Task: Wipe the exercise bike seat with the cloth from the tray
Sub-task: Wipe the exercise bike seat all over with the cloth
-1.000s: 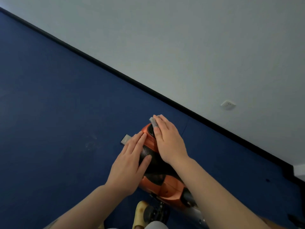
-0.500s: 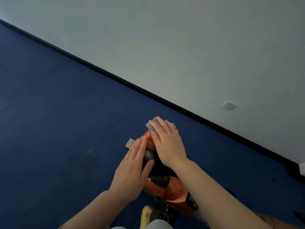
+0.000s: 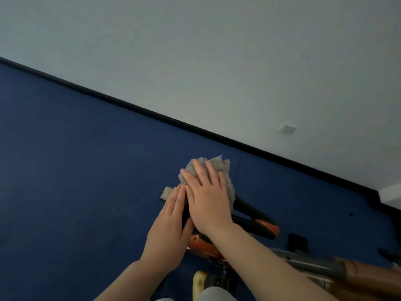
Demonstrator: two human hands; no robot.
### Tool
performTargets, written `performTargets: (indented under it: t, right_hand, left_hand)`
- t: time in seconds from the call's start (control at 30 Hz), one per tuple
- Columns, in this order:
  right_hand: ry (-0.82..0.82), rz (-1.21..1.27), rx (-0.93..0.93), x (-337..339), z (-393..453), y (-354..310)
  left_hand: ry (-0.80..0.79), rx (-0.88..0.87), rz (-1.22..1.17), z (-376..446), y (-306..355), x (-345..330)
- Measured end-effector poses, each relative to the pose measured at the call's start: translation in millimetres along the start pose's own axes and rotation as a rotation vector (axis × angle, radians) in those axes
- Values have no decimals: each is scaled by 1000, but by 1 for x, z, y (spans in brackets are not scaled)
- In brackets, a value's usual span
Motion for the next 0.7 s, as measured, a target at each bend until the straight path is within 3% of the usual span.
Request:
performTargets:
  t: [0.07, 0.27, 0.4, 0.53, 0.63, 0.7]
  right_hand:
    - [-36, 55, 19, 8, -19, 14]
    - [84, 37, -210, 37, -77, 94]
    - [233, -4, -330, 33, -69, 78]
    - [212, 21, -231, 18, -68, 51]
    - [180, -6, -134, 26, -94, 76]
    - [260, 32, -195, 31, -119, 101]
  left_hand:
    - [-5, -14, 17, 0, -1, 0]
    - [37, -36, -57, -2, 5, 1]
    - [42, -67, -68, 0, 4, -2]
    - [13, -70, -73, 0, 3, -3]
    - [-21, -80, -68, 1, 2, -1]
    - [-23, -80, -87, 3, -1, 2]
Point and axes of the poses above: each hand's wrist, its own z-axis towards the middle knuckle, its own x-axis out of the back of the hand, y = z × x, the point moved 7 cm from there along z, towards the middle knuckle, and after that the axes turned 12 degrees about z, right-handed, at the moved point
